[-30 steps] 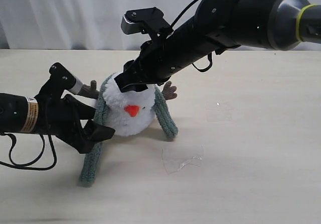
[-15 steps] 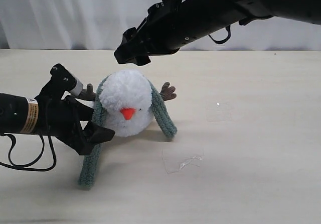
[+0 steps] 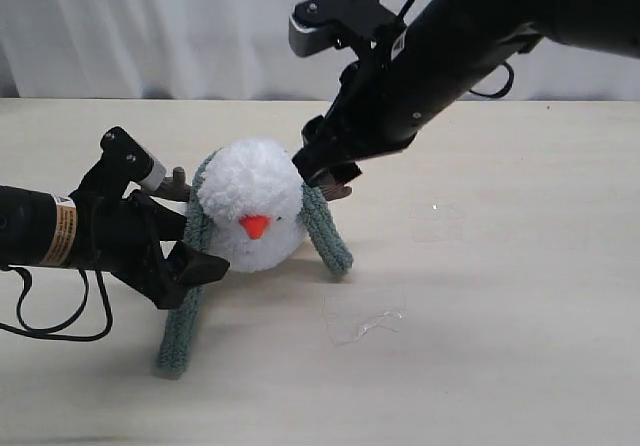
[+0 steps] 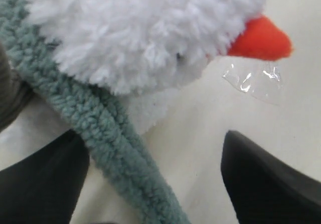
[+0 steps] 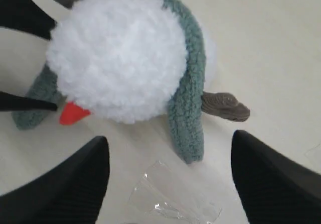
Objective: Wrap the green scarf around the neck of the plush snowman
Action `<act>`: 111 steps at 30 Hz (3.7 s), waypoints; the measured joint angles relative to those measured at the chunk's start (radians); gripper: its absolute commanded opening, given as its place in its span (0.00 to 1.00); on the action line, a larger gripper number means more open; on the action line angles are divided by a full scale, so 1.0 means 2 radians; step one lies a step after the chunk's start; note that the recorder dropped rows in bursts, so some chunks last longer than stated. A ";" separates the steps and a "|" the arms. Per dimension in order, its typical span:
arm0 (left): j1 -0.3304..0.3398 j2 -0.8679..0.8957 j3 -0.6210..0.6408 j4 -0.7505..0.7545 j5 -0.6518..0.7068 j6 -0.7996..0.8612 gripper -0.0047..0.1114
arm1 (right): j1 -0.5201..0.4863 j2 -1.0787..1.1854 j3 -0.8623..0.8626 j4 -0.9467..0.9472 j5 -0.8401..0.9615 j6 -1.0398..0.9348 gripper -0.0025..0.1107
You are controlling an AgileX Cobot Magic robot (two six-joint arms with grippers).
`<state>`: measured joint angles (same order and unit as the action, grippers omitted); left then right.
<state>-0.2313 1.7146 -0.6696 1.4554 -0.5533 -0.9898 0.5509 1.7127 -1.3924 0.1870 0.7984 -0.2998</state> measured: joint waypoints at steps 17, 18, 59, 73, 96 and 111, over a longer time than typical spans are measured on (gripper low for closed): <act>0.000 0.000 0.000 0.013 -0.012 0.000 0.63 | 0.000 0.086 0.086 0.019 -0.099 -0.067 0.59; 0.000 0.000 0.000 0.013 -0.013 0.000 0.63 | 0.000 0.091 0.086 0.019 -0.106 -0.071 0.59; 0.000 0.000 0.000 0.015 -0.032 0.007 0.63 | 0.000 0.120 0.086 0.023 -0.152 -0.052 0.06; 0.000 0.000 0.000 -0.010 -0.031 0.007 0.63 | 0.000 0.117 0.086 0.171 -0.038 -0.119 0.06; 0.000 0.000 0.000 -0.031 -0.031 -0.013 0.63 | 0.000 0.147 0.086 0.340 -0.034 -0.230 0.28; 0.000 -0.001 0.000 -0.009 -0.016 -0.022 0.63 | 0.000 0.147 0.086 0.327 -0.034 -0.223 0.64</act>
<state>-0.2313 1.7126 -0.6696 1.4383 -0.5853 -1.0347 0.5509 2.0070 -1.2201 0.8409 0.7303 -0.7451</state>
